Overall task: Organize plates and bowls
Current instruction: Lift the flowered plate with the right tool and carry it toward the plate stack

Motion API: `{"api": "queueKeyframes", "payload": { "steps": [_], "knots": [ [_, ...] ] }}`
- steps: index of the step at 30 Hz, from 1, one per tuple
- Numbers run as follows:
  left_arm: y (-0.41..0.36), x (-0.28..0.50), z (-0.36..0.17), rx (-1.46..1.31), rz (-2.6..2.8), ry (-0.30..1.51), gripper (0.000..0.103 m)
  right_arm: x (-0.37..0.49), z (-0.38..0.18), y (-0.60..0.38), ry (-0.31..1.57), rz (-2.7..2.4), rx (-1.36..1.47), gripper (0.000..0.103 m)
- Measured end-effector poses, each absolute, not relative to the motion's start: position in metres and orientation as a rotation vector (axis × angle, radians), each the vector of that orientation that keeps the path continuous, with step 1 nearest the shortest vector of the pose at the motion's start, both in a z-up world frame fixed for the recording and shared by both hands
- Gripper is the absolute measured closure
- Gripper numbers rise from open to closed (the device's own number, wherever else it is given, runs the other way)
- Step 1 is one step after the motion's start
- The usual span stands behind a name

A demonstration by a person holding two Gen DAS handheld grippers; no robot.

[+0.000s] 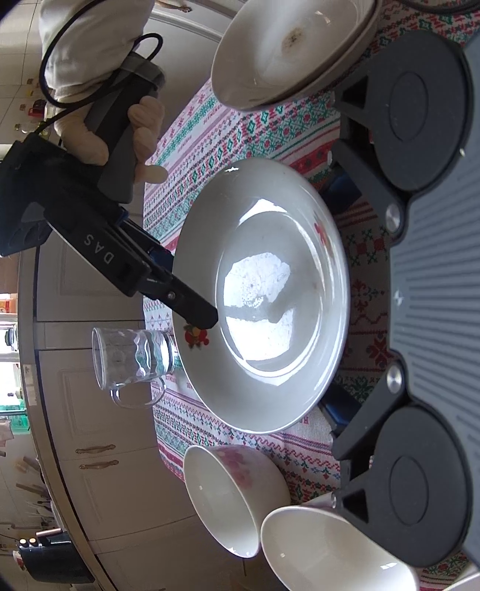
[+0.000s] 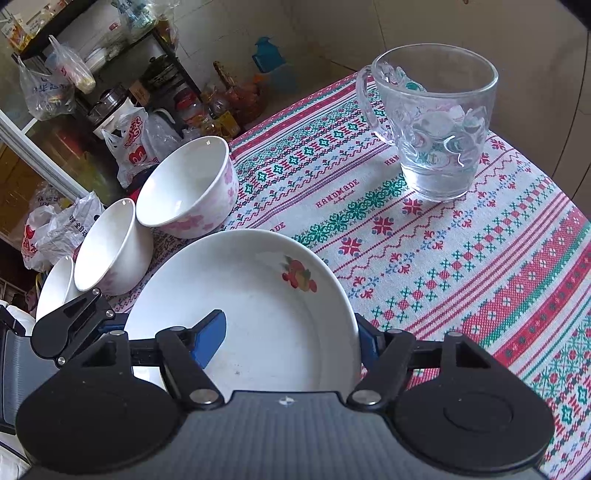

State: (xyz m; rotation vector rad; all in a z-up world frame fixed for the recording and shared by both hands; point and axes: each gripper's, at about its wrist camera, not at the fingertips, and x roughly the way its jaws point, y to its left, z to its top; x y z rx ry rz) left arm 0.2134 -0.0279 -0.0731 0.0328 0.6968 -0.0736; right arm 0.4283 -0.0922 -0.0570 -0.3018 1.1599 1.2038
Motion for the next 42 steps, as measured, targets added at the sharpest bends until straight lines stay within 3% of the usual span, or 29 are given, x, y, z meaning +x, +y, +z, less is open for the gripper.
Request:
{"api": "queueKeyframes", "payload": {
  "steps": [20, 42],
  "knots": [
    [-0.050, 0.165, -0.033, 0.091, -0.200, 0.662, 0.006, 0.357, -0.004, -0.145, 1.069, 1.122, -0.253, 0.025],
    [-0.105, 0.127, -0.024, 0.188, -0.423, 0.666, 0.006, 0.279, -0.002, -0.250, 1.033, 0.951, -0.132, 0.025]
  ]
}}
